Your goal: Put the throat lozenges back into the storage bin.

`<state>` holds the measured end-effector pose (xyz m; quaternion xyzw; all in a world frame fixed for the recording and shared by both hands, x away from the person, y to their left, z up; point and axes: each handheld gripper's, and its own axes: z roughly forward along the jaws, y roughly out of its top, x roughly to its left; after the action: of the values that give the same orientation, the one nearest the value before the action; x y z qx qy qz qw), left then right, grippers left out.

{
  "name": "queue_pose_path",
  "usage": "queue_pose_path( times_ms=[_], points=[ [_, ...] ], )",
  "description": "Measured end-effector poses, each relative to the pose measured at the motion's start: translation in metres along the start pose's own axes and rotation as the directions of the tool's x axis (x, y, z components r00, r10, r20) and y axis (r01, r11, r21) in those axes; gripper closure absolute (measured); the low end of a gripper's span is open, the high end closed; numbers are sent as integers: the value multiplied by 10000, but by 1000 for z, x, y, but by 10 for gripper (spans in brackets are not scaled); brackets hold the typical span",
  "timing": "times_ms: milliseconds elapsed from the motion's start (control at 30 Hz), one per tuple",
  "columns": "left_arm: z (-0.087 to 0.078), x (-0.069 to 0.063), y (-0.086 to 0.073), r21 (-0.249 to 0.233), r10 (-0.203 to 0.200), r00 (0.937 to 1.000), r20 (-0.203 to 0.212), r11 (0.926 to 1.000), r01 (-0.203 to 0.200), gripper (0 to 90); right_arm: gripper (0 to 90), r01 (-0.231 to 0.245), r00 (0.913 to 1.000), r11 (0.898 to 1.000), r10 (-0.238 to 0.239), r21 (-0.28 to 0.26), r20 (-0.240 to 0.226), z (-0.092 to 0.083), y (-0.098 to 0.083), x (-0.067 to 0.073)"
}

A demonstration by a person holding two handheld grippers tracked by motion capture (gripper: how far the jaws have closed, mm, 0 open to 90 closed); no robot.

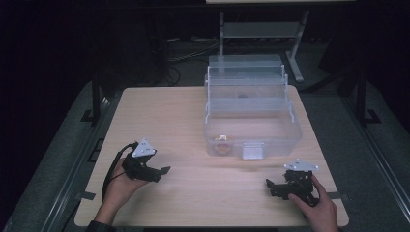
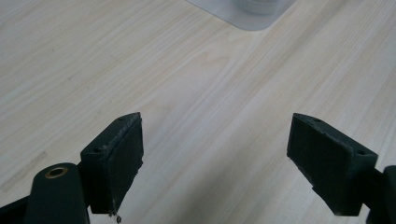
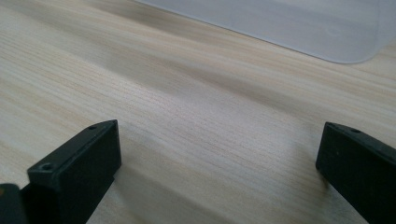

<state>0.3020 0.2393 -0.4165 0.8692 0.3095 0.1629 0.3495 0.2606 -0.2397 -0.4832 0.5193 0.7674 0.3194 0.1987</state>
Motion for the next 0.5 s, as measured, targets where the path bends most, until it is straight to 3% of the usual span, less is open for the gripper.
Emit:
queue_pose_path(
  times_ms=[500],
  points=[
    [-1, -11, -38, 341, -159, 9990, -413, 9993, 173, 178, 0, 13, 10000, 10000, -13, -4, -1, 0, 0, 0]
  ],
)
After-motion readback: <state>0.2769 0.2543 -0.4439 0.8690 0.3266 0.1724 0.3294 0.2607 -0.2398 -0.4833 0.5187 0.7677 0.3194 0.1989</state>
